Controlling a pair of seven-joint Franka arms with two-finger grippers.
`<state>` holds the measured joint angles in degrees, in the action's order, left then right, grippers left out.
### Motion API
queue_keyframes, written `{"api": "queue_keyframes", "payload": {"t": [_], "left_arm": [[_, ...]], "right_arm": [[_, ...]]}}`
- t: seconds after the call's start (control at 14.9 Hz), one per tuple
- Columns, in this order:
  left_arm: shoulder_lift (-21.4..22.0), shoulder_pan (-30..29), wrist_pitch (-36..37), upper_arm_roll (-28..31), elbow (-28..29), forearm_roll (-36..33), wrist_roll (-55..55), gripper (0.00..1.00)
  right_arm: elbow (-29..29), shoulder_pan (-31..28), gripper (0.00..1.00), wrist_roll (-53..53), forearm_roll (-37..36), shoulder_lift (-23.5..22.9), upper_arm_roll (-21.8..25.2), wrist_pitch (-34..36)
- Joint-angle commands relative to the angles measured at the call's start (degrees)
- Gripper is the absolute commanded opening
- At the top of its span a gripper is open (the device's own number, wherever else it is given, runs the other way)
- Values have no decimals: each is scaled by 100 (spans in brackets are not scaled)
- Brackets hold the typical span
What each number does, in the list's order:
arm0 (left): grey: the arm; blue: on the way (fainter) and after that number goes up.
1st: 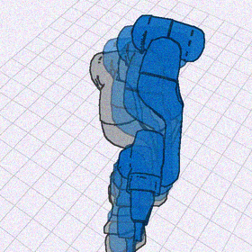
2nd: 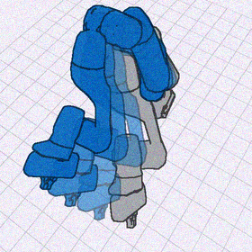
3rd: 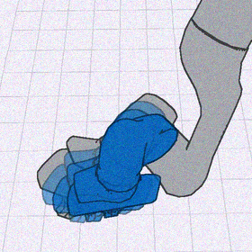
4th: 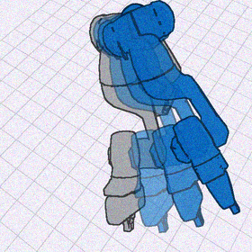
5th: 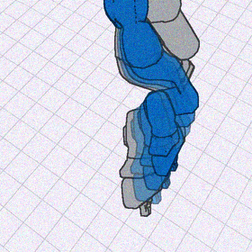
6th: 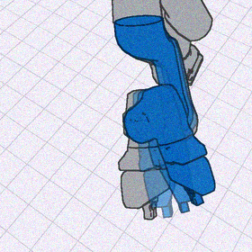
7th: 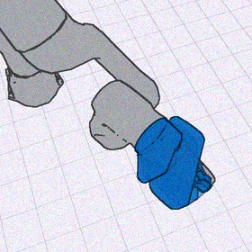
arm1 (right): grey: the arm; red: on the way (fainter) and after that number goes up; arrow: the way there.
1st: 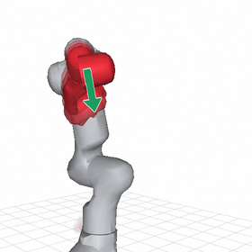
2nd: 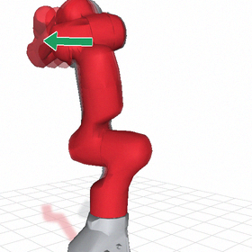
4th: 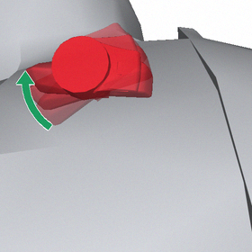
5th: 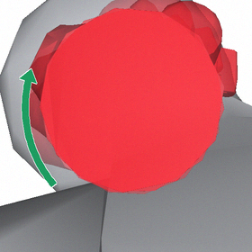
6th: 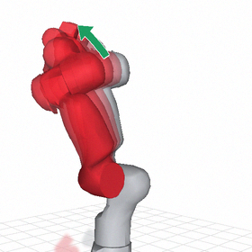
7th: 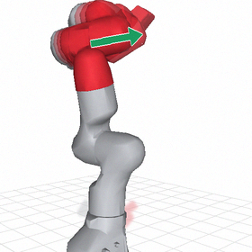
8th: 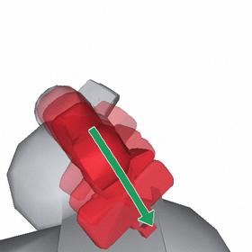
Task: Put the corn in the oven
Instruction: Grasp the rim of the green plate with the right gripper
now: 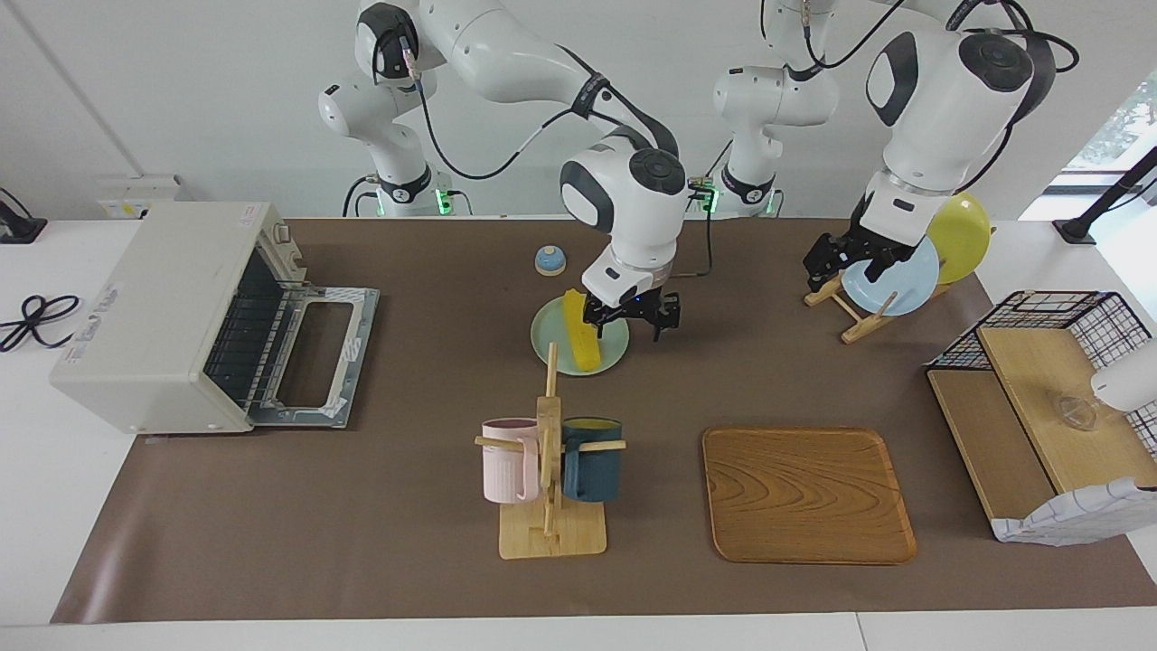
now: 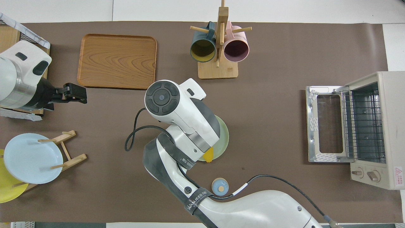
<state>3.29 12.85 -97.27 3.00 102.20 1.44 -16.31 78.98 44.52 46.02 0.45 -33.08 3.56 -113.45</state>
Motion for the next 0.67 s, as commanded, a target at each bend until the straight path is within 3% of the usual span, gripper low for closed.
{"api": "queue_keyframes", "payload": {"t": [0.0,0.27,0.54,0.6], "left_arm": [[224,-11,505,-28,-7,-127,49,100],[85,-98,1278,-142,-481,-109,75,100],[-101,-398,1448,-591,-929,-48,75,100],[-101,-380,1421,-547,-939,13,84,100]], "right_arm": [[685,188,100,65,0,239,-22,-334],[1565,434,100,187,8,504,-22,-1107],[2137,549,99,179,-193,732,-22,-1179],[2243,593,87,188,-229,750,-22,-1222]]}}
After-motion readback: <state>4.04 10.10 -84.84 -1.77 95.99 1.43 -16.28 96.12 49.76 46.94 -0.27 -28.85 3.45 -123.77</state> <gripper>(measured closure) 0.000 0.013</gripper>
